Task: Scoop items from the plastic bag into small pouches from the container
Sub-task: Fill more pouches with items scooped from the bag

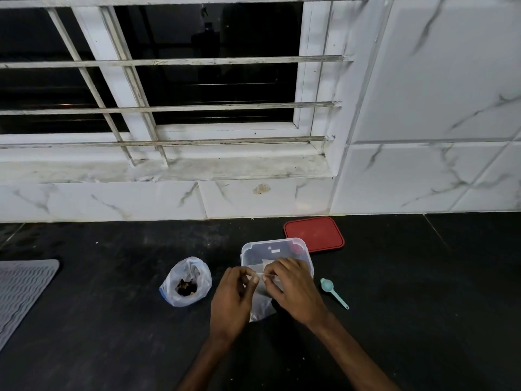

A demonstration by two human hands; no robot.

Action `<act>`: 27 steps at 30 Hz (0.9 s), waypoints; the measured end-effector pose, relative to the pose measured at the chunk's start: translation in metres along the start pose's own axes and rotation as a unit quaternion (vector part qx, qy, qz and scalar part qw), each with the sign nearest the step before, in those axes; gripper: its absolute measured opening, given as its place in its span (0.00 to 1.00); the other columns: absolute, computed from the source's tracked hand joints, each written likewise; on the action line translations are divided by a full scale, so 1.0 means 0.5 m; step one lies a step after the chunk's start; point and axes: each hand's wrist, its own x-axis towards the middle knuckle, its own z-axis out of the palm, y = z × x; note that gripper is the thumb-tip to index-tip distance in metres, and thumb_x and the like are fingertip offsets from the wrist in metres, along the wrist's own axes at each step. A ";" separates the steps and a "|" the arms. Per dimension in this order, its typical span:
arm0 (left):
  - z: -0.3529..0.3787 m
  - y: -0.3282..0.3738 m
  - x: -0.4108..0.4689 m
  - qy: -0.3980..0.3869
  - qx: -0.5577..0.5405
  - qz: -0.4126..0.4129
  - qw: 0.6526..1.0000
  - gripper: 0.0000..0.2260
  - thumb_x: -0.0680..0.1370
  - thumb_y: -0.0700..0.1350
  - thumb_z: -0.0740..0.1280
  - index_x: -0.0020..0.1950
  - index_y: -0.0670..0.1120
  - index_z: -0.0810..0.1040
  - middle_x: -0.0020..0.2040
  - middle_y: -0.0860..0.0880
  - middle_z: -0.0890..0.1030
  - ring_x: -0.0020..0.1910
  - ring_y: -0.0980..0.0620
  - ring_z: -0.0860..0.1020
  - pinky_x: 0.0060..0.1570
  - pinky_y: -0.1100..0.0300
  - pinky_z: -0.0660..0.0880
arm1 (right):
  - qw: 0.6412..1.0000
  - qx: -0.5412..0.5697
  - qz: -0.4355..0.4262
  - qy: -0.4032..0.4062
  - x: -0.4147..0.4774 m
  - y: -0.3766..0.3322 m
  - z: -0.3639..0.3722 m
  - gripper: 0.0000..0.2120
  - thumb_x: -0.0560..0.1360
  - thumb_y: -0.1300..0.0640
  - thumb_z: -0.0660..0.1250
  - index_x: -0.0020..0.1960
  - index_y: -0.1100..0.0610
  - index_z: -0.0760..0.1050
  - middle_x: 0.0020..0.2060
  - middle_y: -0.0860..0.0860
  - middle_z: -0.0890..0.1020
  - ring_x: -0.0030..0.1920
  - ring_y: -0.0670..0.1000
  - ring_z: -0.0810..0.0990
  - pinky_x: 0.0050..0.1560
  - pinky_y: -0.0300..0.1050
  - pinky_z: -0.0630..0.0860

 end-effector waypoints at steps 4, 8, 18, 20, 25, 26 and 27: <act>-0.004 -0.003 0.012 -0.001 0.004 0.017 1.000 0.02 0.78 0.51 0.65 0.47 0.54 0.76 0.45 0.58 0.77 0.43 0.58 0.78 0.41 0.53 0.78 | 1.000 -0.008 -0.016 -0.015 0.009 -0.004 -0.001 0.09 0.78 0.47 0.58 0.49 0.49 0.75 0.46 0.44 0.79 0.50 0.46 0.76 0.54 0.46 0.70; 0.000 0.003 0.008 -0.010 0.029 0.041 0.999 0.10 0.77 0.58 0.57 0.45 0.54 0.73 0.44 0.57 0.74 0.43 0.57 0.76 0.38 0.57 0.75 | 0.999 0.003 -0.008 -0.040 0.014 0.000 -0.009 0.08 0.79 0.47 0.60 0.50 0.48 0.76 0.49 0.42 0.78 0.53 0.44 0.73 0.56 0.43 0.66; -0.002 -0.006 0.008 -0.044 0.024 0.070 0.996 0.07 0.78 0.58 0.59 0.46 0.57 0.73 0.46 0.60 0.74 0.45 0.57 0.77 0.38 0.68 0.72 | 0.997 0.046 0.058 -0.012 0.017 0.003 0.000 0.05 0.74 0.55 0.69 0.39 0.51 0.79 0.38 0.41 0.77 0.44 0.40 0.73 0.54 0.39 0.69; -0.004 -0.005 0.008 -0.033 0.023 0.065 0.997 0.08 0.78 0.59 0.59 0.46 0.57 0.73 0.46 0.60 0.74 0.45 0.57 0.77 0.39 0.65 0.74 | 0.995 0.077 0.066 -0.009 0.017 -0.002 -0.003 0.04 0.74 0.54 0.69 0.40 0.51 0.79 0.38 0.41 0.78 0.44 0.40 0.73 0.51 0.36 0.68; -0.007 -0.009 0.012 -0.006 -0.027 0.032 0.999 0.09 0.78 0.59 0.59 0.45 0.56 0.74 0.44 0.58 0.75 0.42 0.56 0.78 0.38 0.57 0.76 | 0.975 0.181 0.127 0.002 0.017 0.005 -0.009 0.03 0.72 0.57 0.73 0.41 0.52 0.80 0.38 0.43 0.80 0.43 0.43 0.78 0.45 0.35 0.74; -0.008 -0.011 0.012 -0.011 -0.021 0.034 0.999 0.09 0.78 0.59 0.59 0.45 0.55 0.74 0.44 0.58 0.75 0.42 0.56 0.78 0.38 0.57 0.76 | 0.975 0.181 0.131 0.006 0.016 0.009 -0.007 0.04 0.71 0.58 0.74 0.40 0.53 0.80 0.37 0.43 0.80 0.43 0.44 0.78 0.44 0.37 0.75; -0.007 -0.013 0.011 -0.016 -0.010 0.039 0.999 0.09 0.78 0.58 0.59 0.45 0.55 0.73 0.44 0.58 0.75 0.42 0.57 0.77 0.38 0.58 0.75 | 0.976 0.175 0.131 0.009 0.014 0.010 -0.005 0.05 0.70 0.59 0.75 0.39 0.53 0.79 0.37 0.43 0.79 0.42 0.44 0.78 0.44 0.38 0.75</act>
